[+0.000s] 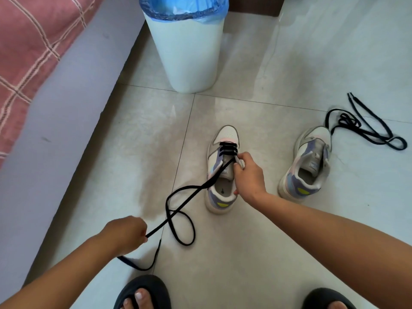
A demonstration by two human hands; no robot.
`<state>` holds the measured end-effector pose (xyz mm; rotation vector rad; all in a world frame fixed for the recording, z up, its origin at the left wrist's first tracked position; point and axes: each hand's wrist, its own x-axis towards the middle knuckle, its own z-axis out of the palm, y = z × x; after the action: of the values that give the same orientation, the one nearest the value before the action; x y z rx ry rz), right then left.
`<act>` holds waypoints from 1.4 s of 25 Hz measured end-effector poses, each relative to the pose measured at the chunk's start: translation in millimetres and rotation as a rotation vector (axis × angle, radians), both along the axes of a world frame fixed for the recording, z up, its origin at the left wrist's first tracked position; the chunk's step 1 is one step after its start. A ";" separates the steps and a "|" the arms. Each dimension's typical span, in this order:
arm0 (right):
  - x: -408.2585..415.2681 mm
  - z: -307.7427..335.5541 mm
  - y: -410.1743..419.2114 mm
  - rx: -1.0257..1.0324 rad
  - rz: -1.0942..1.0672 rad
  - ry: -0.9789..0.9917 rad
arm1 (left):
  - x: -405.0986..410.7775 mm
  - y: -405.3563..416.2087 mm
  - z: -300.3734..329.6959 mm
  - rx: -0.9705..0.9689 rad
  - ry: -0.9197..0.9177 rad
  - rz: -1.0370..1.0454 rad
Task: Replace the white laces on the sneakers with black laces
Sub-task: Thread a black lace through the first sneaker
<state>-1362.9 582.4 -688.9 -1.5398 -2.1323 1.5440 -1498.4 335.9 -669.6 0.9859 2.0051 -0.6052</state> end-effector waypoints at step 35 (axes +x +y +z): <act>-26.0 59.2 53.3 -0.620 -0.103 0.467 | -55.7 137.1 63.6 0.700 -0.791 0.722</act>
<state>-1388.9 635.7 -629.7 -1.2003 -1.3716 2.3740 -1554.1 473.1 -606.0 0.6234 1.6392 0.8133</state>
